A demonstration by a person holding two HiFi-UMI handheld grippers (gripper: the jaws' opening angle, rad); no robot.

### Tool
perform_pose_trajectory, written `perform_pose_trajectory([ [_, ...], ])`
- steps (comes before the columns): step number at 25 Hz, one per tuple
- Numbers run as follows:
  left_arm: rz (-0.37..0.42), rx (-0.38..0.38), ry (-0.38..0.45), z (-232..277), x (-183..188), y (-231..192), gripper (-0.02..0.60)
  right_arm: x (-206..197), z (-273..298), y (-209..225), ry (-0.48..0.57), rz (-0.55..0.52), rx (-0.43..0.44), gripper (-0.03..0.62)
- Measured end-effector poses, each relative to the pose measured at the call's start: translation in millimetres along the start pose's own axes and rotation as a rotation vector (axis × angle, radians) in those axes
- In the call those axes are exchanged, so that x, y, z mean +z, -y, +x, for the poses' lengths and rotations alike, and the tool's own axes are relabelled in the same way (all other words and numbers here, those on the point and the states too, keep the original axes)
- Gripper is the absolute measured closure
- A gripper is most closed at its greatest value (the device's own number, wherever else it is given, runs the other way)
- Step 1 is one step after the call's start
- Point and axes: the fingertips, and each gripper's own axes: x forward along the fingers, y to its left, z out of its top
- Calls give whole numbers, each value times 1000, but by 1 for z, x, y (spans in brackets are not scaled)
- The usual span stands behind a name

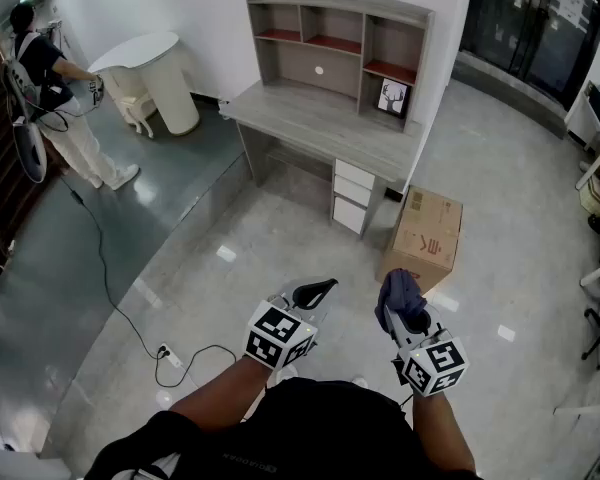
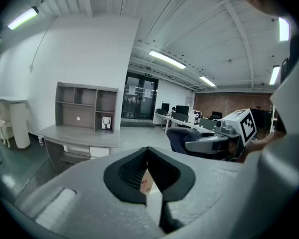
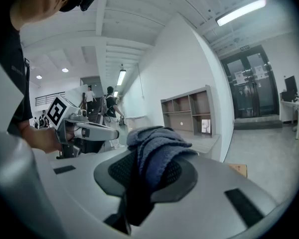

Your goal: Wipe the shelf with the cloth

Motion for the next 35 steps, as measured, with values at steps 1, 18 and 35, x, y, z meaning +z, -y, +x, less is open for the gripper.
perform_pose_trajectory([
  [1,0,3,0,1,0,1,574,0,-1,1,0,-2,0,505],
  [18,-24,47,6,34,0,45,574,-5,-37,42,-20,-21,39,497],
  [35,-78,147,-53,53,-22,76,574,-36,-61,74,-63,46,120,497],
])
